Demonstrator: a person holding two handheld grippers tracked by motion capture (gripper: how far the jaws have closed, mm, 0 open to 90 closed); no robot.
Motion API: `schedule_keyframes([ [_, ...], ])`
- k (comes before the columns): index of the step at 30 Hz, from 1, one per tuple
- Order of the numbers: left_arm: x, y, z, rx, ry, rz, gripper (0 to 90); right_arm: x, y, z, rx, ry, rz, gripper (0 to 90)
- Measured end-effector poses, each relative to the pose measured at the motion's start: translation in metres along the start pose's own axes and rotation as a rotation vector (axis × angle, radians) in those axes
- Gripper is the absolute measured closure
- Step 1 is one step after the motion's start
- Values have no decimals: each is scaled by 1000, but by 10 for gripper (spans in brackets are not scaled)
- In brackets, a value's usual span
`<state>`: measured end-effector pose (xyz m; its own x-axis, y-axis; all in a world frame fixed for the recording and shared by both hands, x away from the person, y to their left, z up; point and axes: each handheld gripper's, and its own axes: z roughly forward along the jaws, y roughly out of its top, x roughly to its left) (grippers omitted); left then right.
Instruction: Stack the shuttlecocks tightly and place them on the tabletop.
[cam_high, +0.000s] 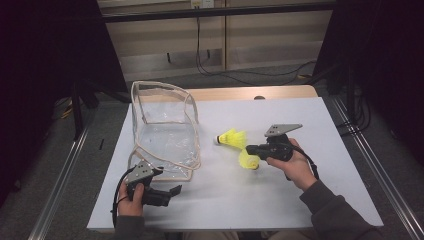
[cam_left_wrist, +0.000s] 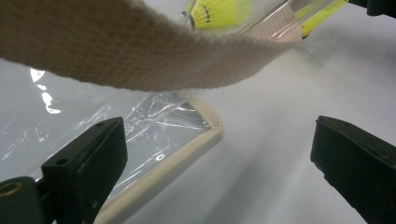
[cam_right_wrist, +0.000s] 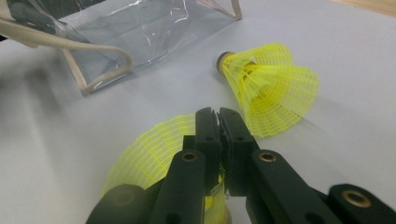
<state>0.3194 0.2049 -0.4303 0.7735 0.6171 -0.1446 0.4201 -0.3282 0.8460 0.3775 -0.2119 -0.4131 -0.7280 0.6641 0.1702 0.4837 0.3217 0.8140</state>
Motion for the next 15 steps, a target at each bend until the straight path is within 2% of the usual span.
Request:
schedule_keyframes([
  [10,-1,1,0,6,4,1,38,-11,-10,-11,-25,-27,38,828],
  [15,-1,1,0,6,4,1,38,-16,-14,-16,-37,-62,49,781],
])
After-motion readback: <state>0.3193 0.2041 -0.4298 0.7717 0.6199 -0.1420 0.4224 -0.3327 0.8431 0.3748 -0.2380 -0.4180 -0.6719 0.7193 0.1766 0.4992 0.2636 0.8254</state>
